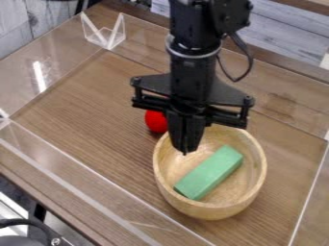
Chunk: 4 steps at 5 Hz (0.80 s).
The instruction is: Remove the green block from the brown bowl and put it on the table
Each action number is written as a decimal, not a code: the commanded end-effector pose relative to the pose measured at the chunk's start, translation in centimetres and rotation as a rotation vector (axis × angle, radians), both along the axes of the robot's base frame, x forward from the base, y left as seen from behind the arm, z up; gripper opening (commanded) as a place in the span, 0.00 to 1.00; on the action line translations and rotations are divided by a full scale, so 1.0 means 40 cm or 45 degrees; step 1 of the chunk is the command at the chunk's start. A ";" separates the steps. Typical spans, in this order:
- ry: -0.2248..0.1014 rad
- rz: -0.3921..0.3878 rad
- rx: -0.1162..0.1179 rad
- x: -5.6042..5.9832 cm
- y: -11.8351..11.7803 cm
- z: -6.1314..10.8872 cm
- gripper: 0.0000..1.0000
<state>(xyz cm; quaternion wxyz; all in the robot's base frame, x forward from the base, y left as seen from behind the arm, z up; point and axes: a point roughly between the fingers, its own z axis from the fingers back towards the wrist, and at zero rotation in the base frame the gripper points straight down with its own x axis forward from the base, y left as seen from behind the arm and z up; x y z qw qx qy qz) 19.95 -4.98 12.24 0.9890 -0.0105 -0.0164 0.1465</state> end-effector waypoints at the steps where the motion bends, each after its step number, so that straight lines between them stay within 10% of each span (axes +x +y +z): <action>1: -0.037 -0.089 -0.013 0.011 0.001 0.002 0.00; 4: -0.036 -0.255 -0.018 0.022 -0.019 -0.040 0.00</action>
